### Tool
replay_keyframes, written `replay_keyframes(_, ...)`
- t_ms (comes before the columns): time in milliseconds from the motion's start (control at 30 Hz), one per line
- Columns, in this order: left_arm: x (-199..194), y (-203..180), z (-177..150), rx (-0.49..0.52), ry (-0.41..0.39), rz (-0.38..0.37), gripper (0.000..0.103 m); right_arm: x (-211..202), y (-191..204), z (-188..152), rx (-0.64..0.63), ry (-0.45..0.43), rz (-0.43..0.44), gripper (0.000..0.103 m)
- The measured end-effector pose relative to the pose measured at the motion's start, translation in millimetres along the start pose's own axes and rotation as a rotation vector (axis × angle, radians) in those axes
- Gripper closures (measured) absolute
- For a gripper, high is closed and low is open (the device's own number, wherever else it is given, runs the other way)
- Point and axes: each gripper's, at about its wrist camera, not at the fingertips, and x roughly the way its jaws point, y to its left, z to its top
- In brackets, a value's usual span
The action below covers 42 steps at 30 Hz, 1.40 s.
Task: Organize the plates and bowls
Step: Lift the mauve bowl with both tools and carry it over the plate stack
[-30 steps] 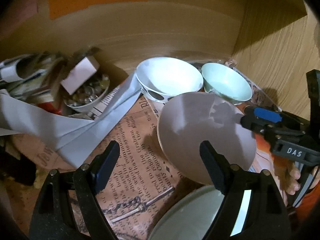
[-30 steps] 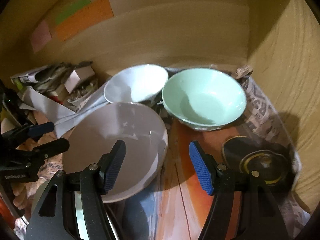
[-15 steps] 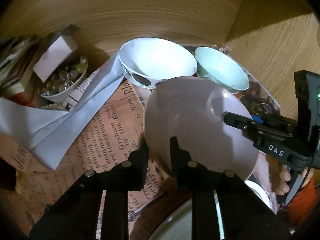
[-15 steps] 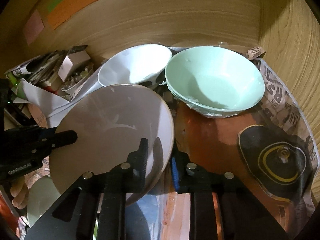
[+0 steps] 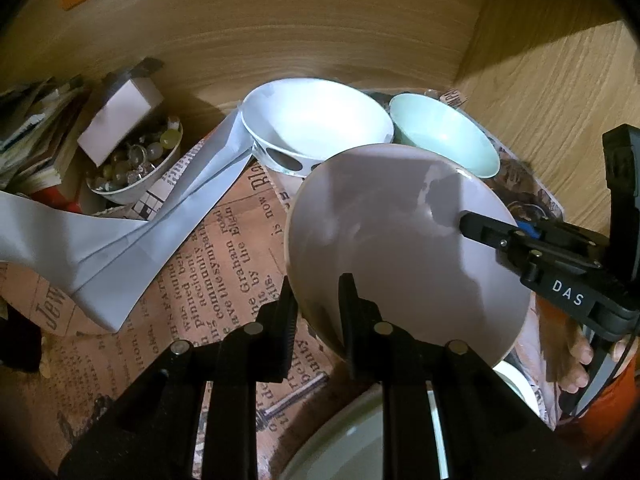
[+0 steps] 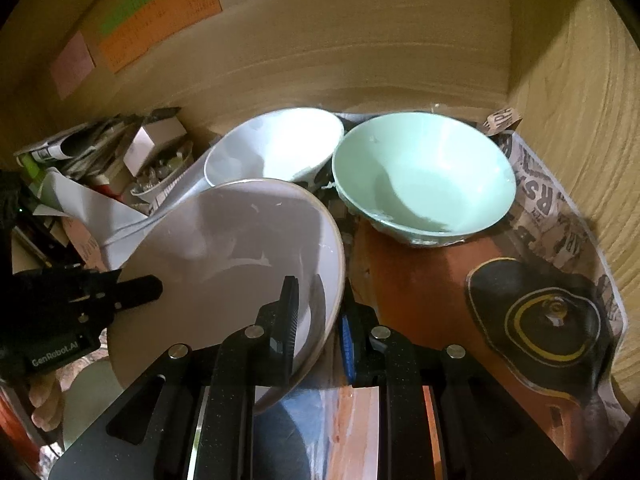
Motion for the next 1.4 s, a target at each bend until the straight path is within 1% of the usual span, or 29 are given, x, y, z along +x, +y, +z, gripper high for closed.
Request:
replay_keyframes(167,-16.0,-4.1,-0.5,0.008,-0.042,0.017,0.084,-9.8,2.3,-0.9,0.006,-0.015,0.015,0.086)
replay_keyframes(467,-53.3,-4.1,-7.5,-0.008,-0.112,0.023,0.084,-38.2,21.2,-0.4,-0.022,-0.074,0.03,0.086)
replay_keyframes(600,-68.2,0.2,-10.8,-0.022,-0.126,0.023,0.084,-49.0,32.6,-3.0,-0.04,-0.093,0.038,0.086)
replay_keyframes(767,-87.3,6.2,-18.4,-0.034,-0.151,0.041,0.084,-58.2,47.8,-7.3,-0.068,-0.105,0.048,0.086)
replay_keyframes(1033,-121.8,24.9,-42.0,-0.068,-0.198,0.066,0.084,-66.6,76.5,-15.7,-0.113,-0.115,0.084,0.086)
replay_keyframes(1400,-168.1,57.8,-86.2,-0.13,-0.245,0.119,0.084,-69.3,124.7,-33.7,-0.186,-0.104,0.153,0.086)
